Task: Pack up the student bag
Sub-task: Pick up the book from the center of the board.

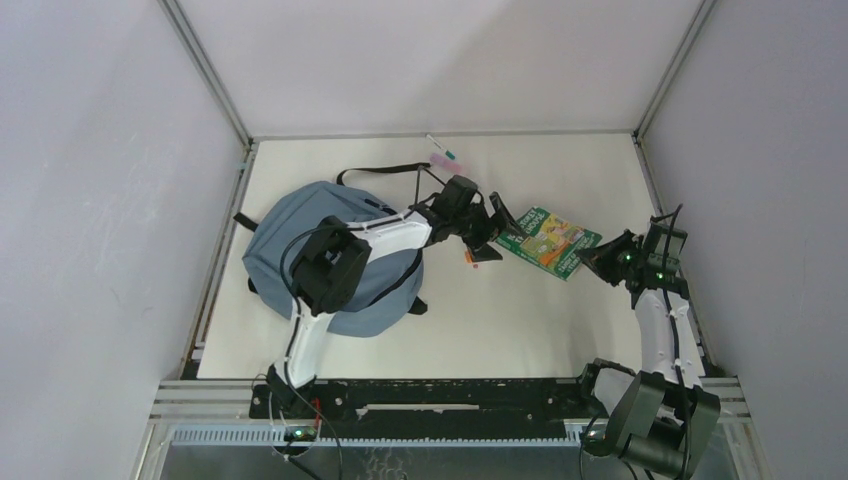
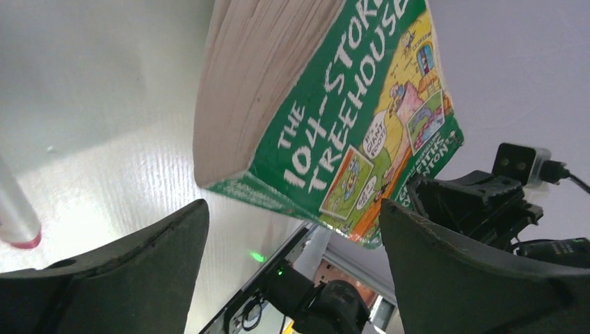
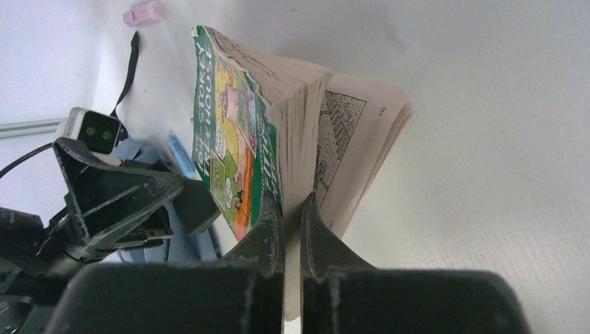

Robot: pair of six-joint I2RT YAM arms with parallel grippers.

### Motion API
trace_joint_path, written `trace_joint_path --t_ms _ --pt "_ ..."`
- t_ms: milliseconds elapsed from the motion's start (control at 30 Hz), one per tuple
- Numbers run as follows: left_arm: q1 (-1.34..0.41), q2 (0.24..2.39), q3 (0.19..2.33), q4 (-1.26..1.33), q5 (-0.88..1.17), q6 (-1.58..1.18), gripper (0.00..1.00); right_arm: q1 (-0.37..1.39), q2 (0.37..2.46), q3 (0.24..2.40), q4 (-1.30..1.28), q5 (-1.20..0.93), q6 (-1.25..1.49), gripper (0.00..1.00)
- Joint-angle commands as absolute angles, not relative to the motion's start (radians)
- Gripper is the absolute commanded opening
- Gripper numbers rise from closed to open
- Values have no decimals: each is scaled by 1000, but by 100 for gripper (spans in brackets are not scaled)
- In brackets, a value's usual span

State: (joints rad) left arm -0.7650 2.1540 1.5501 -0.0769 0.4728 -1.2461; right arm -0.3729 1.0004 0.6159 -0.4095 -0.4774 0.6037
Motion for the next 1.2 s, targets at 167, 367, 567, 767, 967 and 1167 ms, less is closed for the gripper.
trace_joint_path --t_ms 167,367,567,767,967,1167 --pt "-769 2267 1689 39 476 -1313 81 -380 971 632 -362 -569 649 0" --pt "-758 2264 1711 38 453 -1313 50 -382 966 630 -390 -566 620 0" --pt "-733 2161 1640 101 444 -1305 1 -400 992 614 -390 -635 605 60" --pt "-682 2035 1537 269 478 -1342 0 -432 975 599 -384 -692 663 100" --pt "-626 1943 1461 438 501 -1418 0 -449 959 532 -233 -860 844 100" --pt "-612 1918 1460 502 517 -1447 0 -445 971 464 4 -960 1046 100"
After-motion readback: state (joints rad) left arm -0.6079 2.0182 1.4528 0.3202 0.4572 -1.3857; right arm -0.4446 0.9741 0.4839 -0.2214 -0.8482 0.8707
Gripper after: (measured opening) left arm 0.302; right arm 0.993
